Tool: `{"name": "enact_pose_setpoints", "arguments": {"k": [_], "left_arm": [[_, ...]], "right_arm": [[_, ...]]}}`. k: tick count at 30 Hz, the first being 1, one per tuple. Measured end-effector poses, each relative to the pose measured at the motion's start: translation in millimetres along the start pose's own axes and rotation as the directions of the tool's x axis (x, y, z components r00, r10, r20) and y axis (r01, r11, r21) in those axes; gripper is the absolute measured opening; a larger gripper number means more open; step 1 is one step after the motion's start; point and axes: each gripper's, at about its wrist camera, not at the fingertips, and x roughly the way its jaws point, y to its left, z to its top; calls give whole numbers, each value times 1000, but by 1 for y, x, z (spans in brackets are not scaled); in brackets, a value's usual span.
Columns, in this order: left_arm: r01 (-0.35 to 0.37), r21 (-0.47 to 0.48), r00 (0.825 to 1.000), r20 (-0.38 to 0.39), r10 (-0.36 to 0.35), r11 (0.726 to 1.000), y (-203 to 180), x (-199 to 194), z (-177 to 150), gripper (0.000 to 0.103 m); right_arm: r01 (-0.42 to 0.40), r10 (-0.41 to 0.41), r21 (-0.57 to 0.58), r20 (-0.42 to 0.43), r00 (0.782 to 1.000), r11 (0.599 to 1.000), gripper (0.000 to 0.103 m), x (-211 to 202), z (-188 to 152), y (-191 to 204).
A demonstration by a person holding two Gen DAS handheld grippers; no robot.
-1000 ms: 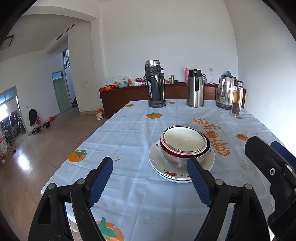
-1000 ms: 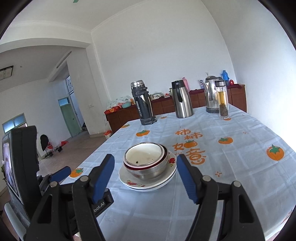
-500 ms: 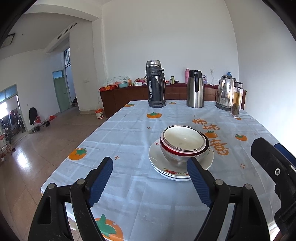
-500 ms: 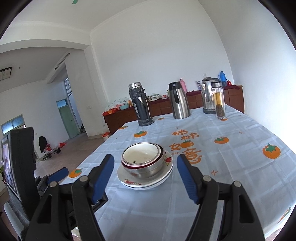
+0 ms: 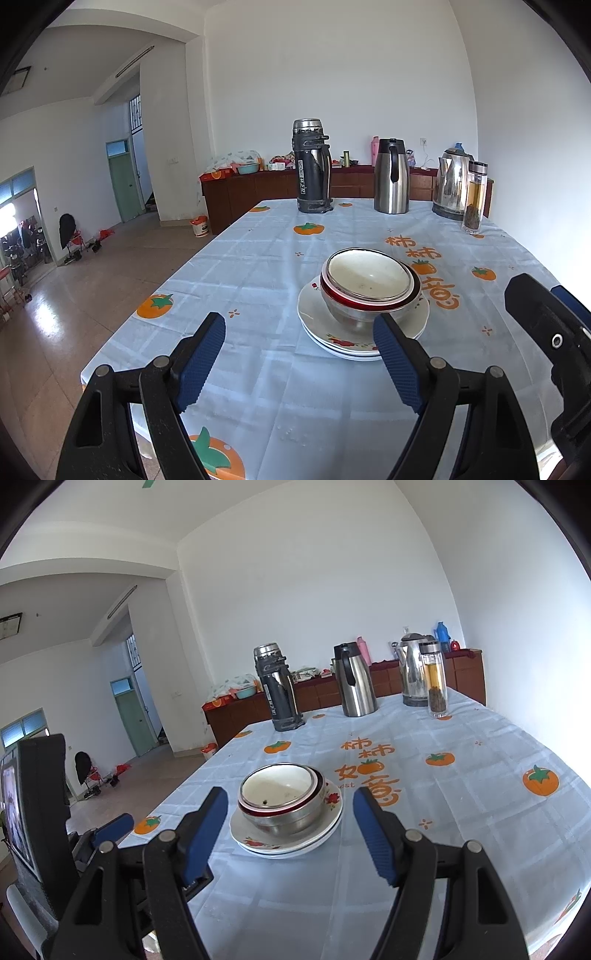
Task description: Organize plates and bowls
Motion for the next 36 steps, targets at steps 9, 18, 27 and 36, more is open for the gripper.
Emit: {"name": "enact_pose_setpoints", "arguments": {"k": [9,18,27,36], "left_arm": [[-1,9,1000,3,1,1000,-3,2,-1,84],[-8,11,1000,0,8,1000,-4,5,0,84],[5,4,1000,10,-5,1000,-5,5,2,84],[5,8,1000,27,-5,1000,-4,7,5,84]], "right_arm": [[3,-3,14,-6,1000,1000,72,3,0,-6],[2,-2,21,-7,1000,1000,72,6,1,-10],[5,-5,15,3,1000,1000,72,6,2,-9],[11,-11,9,6,1000,1000,72,8,2,-9]]}}
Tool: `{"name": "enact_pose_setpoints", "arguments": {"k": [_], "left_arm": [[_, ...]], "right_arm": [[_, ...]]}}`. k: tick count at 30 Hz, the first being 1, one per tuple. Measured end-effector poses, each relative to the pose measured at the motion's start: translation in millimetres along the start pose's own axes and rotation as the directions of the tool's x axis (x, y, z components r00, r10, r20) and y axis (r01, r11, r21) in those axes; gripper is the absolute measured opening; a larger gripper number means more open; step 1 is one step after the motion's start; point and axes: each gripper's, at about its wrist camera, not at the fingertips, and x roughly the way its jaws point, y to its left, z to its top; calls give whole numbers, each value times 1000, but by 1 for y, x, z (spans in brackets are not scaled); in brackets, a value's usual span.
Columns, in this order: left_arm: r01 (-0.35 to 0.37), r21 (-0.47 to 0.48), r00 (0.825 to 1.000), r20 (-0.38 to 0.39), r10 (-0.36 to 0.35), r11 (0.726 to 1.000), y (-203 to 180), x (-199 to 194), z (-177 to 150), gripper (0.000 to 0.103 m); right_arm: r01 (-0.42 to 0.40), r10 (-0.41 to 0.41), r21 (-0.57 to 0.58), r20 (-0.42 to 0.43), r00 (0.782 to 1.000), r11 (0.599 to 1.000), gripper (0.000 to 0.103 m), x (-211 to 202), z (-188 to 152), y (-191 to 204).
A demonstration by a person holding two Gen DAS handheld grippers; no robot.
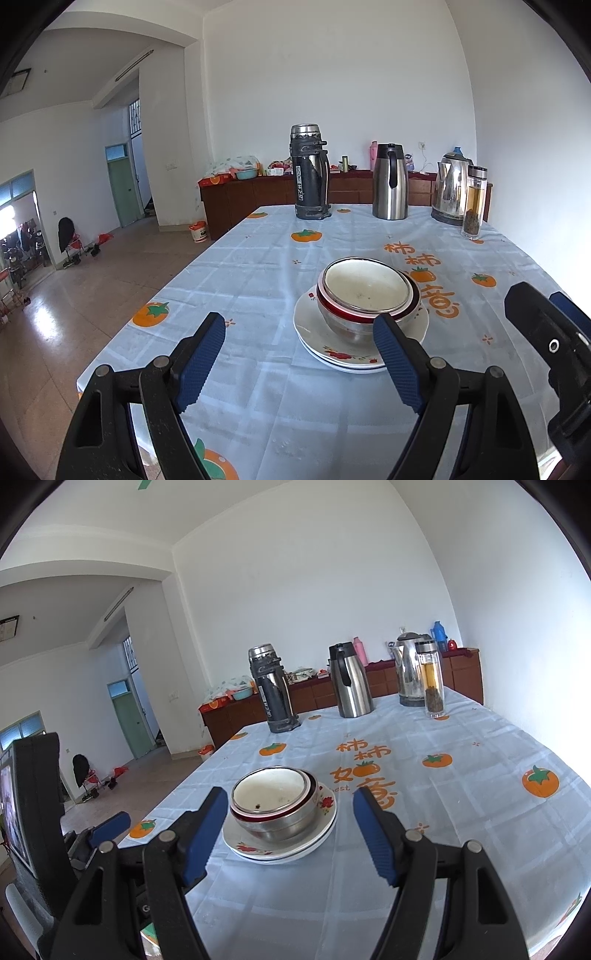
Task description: Organize plates and bowls
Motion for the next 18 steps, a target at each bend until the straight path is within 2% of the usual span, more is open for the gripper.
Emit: {"name": "enact_pose_setpoints", "arguments": {"k": [8,12,18], "left_arm": [[29,-5,999,18,-28,1000,-1,-1,5,84],[39,-17,999,-2,-39,999,0,4,4,84],[-1,1,1000,-14,1,1000,-1,11,3,84]], "right_arm": [[10,-10,-2,5,1000,1000,72,2,2,-1],[13,-13,-4,6,1000,1000,72,3,2,-2],[23,-23,10,-13,1000,1000,72,7,2,-5]]}}
